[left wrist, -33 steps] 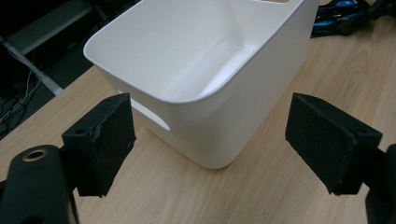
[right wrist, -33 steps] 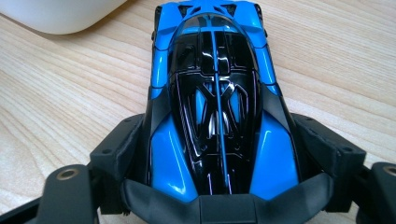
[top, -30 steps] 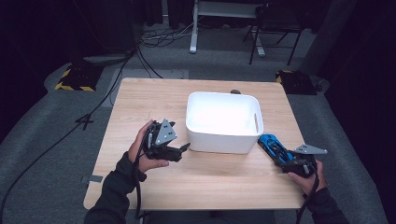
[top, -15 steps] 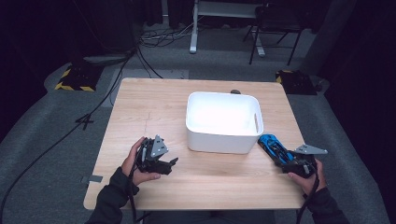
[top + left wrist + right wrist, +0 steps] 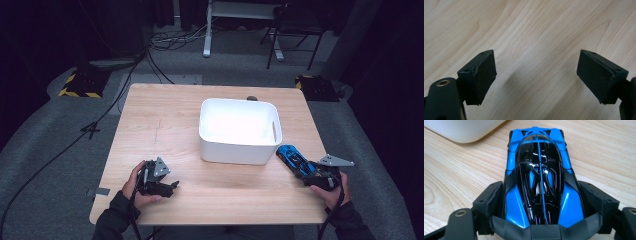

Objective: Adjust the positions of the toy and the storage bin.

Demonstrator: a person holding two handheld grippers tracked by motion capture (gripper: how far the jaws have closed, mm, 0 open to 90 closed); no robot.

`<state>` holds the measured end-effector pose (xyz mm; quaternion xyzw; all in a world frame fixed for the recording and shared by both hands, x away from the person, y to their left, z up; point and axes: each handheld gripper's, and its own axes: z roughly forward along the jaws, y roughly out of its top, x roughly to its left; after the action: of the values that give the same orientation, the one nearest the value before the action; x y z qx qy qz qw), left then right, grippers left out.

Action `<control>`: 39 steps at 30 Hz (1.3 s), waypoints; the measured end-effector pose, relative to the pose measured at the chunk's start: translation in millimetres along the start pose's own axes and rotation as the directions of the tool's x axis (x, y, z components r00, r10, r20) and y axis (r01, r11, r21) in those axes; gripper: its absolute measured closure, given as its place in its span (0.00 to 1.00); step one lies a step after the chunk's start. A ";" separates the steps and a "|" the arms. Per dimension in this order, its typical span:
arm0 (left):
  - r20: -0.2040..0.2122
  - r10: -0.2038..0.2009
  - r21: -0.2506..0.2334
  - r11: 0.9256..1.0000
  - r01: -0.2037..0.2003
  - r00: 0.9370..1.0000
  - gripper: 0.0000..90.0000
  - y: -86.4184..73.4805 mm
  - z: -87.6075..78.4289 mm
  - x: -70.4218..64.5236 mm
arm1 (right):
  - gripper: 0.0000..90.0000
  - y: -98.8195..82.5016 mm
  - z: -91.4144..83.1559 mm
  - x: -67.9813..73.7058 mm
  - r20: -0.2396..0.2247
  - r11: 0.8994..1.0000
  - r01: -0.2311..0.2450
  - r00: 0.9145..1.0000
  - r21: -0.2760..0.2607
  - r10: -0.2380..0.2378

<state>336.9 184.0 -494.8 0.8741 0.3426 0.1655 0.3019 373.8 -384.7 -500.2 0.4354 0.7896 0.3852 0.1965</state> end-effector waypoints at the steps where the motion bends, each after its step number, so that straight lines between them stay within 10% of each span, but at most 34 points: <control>1: -0.008 -0.002 -0.011 1.000 0.002 1.000 0.18 -1.2 -0.5 1.3 | 0.27 0.0 -0.3 -0.1 -0.003 1.000 -0.001 1.000 -0.004 0.001; 7: 0.056 -0.076 -0.049 0.996 0.079 0.996 0.17 -9.0 3.0 7.5 | 0.27 0.1 -5.5 -1.4 -0.023 0.999 0.002 1.000 -0.051 -0.003; 39: 0.072 -0.082 -0.045 0.995 0.086 0.994 0.17 -8.1 4.2 10.4 | 0.27 56.3 -27.6 15.7 -0.085 0.968 0.032 0.995 -0.247 -0.054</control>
<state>342.4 194.2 -502.4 0.8566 0.3642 0.1302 0.3414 377.7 -365.4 -438.6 0.3726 0.7533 0.4949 0.2211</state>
